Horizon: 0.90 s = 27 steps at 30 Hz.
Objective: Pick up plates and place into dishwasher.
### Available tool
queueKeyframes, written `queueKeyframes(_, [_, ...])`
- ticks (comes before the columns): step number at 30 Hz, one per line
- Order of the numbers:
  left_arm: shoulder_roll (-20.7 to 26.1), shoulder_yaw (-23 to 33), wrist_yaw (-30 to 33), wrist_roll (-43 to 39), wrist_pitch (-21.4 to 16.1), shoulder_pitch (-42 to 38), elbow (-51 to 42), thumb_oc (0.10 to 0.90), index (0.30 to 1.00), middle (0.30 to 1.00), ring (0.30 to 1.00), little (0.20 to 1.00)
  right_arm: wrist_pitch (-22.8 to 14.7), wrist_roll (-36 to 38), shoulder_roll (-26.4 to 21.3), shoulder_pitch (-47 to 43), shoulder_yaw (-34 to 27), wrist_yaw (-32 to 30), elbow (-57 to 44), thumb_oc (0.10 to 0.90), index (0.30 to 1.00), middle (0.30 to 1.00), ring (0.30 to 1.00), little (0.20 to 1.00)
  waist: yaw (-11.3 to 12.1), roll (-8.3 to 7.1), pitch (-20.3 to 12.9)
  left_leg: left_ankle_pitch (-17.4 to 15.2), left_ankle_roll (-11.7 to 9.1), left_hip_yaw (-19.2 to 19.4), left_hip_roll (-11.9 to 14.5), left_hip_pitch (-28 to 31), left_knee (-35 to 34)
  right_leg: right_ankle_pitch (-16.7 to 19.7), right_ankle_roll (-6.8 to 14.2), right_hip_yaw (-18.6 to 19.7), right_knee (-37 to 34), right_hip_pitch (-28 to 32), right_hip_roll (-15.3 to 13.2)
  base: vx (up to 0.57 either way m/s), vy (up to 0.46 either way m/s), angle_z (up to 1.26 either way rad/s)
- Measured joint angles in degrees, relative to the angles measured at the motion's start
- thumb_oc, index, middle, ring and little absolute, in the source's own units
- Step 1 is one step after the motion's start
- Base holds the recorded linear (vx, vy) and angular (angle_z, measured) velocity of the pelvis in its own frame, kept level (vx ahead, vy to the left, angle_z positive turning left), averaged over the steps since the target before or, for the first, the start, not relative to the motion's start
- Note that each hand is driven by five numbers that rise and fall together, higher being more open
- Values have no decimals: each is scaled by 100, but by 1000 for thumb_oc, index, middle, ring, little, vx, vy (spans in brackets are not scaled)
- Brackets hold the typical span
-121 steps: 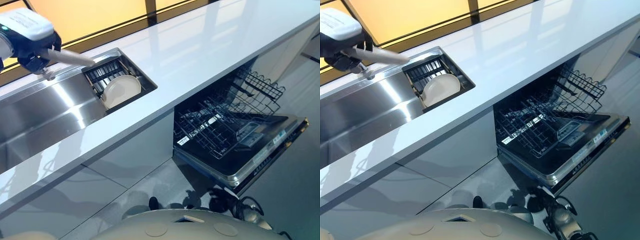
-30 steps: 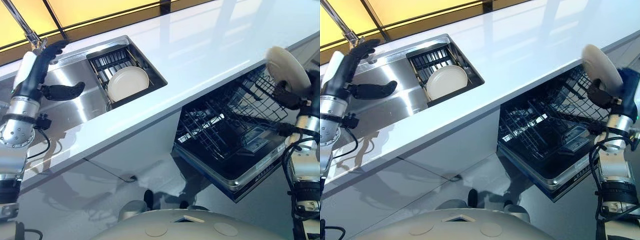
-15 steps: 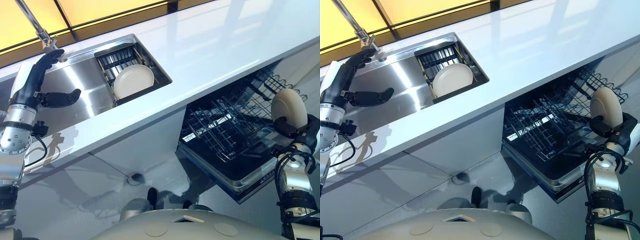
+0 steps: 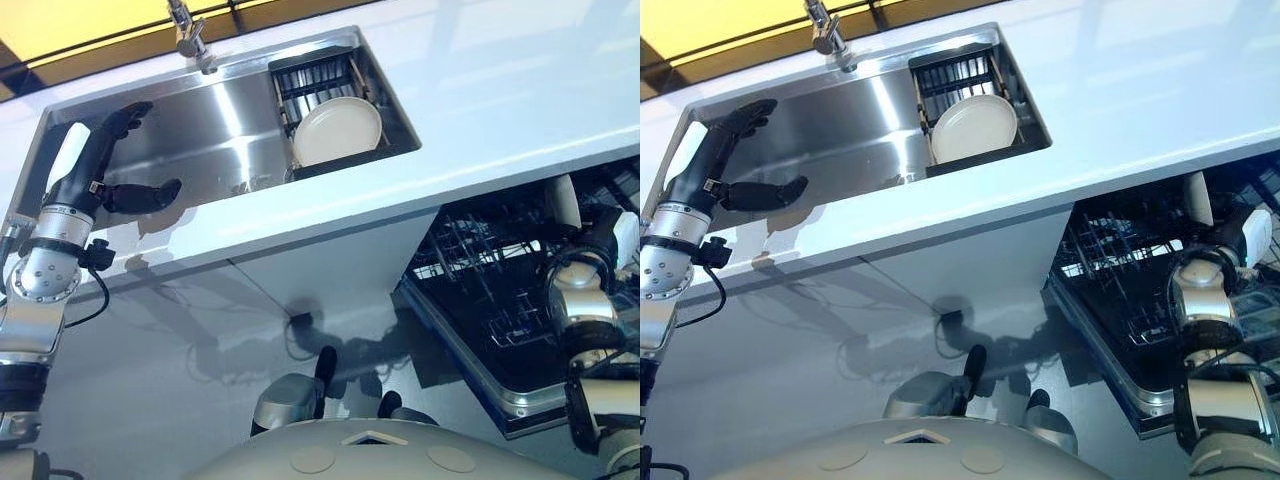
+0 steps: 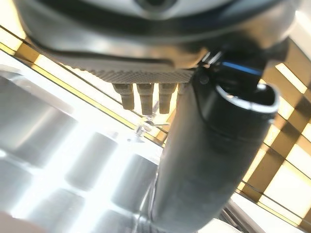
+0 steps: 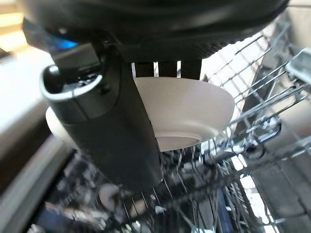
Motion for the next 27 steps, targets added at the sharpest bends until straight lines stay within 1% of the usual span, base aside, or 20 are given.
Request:
queueKeyframes(1, [14,0,0,-4,1,-14,0,800,900,900,900,900,56,-69,-37,-71,36,42,86,100,300,300,300,200,5,-18,11,23,33,1,-5,3,0,-7,3,0,0,17,-3,11,3,19])
queueKeyframes(5, [63,-20,-3,-52,6,-138,-4,800,900,900,900,900,542,-659,-382,-522,235,726,738,100,300,300,300,200,42,-156,99,31,44,5,-26,46,1,-74,10,3,0,114,-3,16,5,15])
queueKeyframes(9, [122,-23,-41,-103,44,-138,-3,800,900,900,900,900,890,-893,-575,-560,299,1167,1105,100,300,300,300,200,50,-234,149,31,44,25,-23,100,1,-87,3,13,0,171,2,31,6,2])
queueKeyframes(10, [122,-34,-47,-103,77,-139,-3,800,900,900,900,900,962,-979,-575,-555,303,1240,1176,292,465,465,465,392,36,-246,156,30,44,54,-25,143,0,-87,3,21,0,215,0,43,7,-5])
queueKeyframes(11, [122,-39,-50,-103,97,-143,-3,800,900,900,900,900,1029,-1093,-576,-545,308,1285,1207,306,476,476,476,406,26,-254,161,29,44,83,-24,168,0,-88,4,27,0,237,0,36,6,-5])
queueKeyframes(12, [123,-65,-56,-103,128,-171,-3,800,900,900,900,900,1102,-1225,-575,-519,312,1347,1228,358,521,521,521,458,-4,-257,163,27,42,95,-18,180,0,-88,4,34,0,251,4,35,4,-2])
queueKeyframes(13, [124,-103,-65,-103,133,-205,-3,800,900,900,900,900,1164,-1313,-575,-484,313,1387,1232,432,585,585,585,532,-16,-258,164,27,42,95,-15,190,0,-88,4,34,0,260,6,33,4,-1])
queueKeyframes(14, [124,-161,-99,-103,133,-253,-5,800,900,900,900,900,1226,-1456,-575,-407,314,1445,1231,756,862,862,862,856,-25,-259,164,25,40,99,-12,221,-1,-88,4,39,0,289,8,32,7,-1])
queueKeyframes(15, [124,-187,-145,-103,133,-266,-14,800,900,900,900,900,1245,-1604,-575,-344,314,1485,1224,800,900,900,900,900,-39,-260,165,2,12,105,-11,255,-1,-88,4,47,0,309,7,29,13,-4])
queueKeyframes(16, [124,-188,-168,-103,133,-267,-25,800,900,900,900,900,1252,-1675,-575,-324,314,1487,1200,800,900,900,900,900,-55,-260,165,-16,-9,122,-2,269,-2,-88,4,67,0,312,9,28,18,-10])
queueKeyframes(20, [124,-187,-176,-103,134,-264,-40,800,900,900,900,900,1389,-1724,-580,-183,282,1486,1007,800,900,900,900,900,-50,-271,171,-36,11,235,29,325,-2,-87,3,180,37,312,14,18,17,-14])
queueKeyframes(27, [122,-177,-302,-103,136,-220,-39,800,900,900,900,900,1353,-1731,-583,451,235,1514,371,800,900,900,900,900,-117,-280,176,-57,76,380,28,406,-2,-83,4,336,30,333,-6,8,18,-11])
